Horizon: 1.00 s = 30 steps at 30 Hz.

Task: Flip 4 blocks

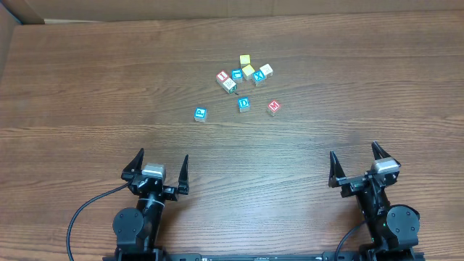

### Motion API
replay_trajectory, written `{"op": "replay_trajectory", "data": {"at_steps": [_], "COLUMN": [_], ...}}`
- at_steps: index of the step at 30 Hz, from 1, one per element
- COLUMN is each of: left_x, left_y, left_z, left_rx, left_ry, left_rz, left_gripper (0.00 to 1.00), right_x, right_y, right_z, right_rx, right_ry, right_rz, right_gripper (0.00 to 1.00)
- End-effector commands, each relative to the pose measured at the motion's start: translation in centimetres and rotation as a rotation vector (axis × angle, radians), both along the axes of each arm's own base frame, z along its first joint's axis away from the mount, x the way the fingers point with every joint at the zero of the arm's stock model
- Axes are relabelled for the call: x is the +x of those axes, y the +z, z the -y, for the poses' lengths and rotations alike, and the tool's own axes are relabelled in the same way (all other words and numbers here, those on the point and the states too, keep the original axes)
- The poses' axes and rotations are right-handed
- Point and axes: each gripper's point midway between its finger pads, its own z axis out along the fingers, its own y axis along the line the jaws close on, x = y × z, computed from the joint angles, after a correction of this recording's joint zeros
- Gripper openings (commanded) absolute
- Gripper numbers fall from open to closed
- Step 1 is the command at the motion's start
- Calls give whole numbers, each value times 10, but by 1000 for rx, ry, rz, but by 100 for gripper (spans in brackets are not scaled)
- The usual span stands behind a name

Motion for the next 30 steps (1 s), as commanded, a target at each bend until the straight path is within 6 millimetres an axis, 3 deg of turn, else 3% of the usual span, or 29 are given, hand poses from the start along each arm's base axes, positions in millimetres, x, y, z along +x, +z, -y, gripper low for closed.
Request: {"op": "replay_trajectory", "data": {"at_steps": [1,12,18,23,30], "left_x": [0,0,0,-5,-6], "left_y": [-3,-2,-2,7,8], "left_z": [0,2,3,24,25], "left_rx": [22,-42,-119,-175,-183], "left_ry": [-3,-8,-9,-127,-137], "left_rz": [-5,-10,-22,-21,-21], "left_gripper": [100,100,100,100,100], "right_x": [2,0,-4,-4,-5], "right_y": [-5,-4,-3,-2,-2], "right_z": [5,-4,-17,-17,-17], "right_rx": [-16,-10,101,99,99], "right_ry": [-35,18,95,96,97], "right_rz": [-7,-3,-27,-35,-35], "right_gripper": [100,100,100,100,100]}}
